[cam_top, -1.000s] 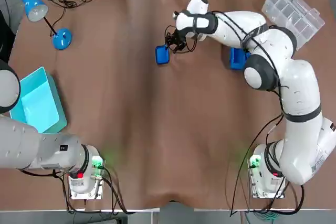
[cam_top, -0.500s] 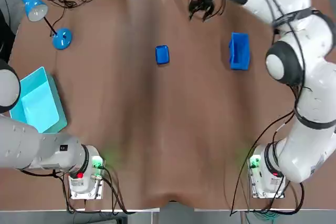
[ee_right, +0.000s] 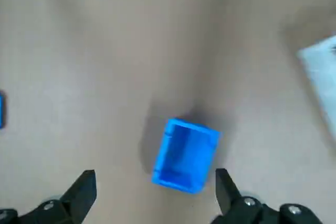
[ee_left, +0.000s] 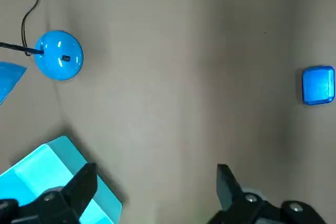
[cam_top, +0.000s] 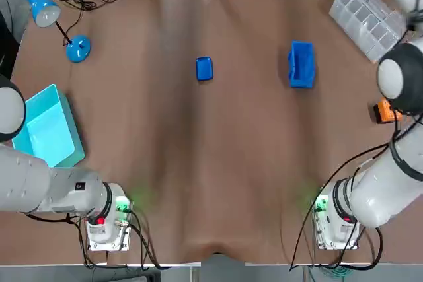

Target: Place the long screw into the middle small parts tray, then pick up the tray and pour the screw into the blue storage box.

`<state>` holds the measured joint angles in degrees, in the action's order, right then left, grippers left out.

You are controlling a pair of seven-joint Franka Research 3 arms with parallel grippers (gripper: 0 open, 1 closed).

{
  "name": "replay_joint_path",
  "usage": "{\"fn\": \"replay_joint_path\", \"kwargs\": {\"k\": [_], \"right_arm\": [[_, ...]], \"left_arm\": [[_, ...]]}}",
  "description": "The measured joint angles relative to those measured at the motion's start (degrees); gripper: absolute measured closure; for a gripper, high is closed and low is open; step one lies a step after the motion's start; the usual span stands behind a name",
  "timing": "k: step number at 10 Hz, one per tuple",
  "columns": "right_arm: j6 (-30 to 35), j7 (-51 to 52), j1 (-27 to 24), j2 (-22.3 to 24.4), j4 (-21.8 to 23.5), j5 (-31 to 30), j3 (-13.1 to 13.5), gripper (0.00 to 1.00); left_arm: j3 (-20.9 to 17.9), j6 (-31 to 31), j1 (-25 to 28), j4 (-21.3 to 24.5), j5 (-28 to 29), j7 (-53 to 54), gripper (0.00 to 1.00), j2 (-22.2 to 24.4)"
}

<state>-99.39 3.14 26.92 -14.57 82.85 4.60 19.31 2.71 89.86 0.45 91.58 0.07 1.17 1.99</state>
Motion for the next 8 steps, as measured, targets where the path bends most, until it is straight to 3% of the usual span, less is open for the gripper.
{"fn": "replay_joint_path", "kwargs": {"k": [2,4,5,8], "right_arm": [[2.76,1.63,-4.63,5.31,0.52,-5.46,-1.44,0.00],[8.20,3.14,-13.64,9.78,0.88,-5.86,-6.64,0.00],[10.00,3.21,-17.82,11.20,1.01,-5.86,-9.33,0.00],[11.85,3.28,-24.57,11.71,1.65,-5.70,-12.33,0.00]], "left_arm": [[0.01,0.00,0.00,0.00,0.00,0.00,0.00,-0.01],[0.00,0.00,0.00,-0.01,0.00,0.00,0.00,-0.01],[0.00,0.00,0.01,-0.01,0.00,0.00,0.00,-0.02],[0.01,0.00,0.01,-0.01,0.00,0.00,0.00,-0.02]]}}
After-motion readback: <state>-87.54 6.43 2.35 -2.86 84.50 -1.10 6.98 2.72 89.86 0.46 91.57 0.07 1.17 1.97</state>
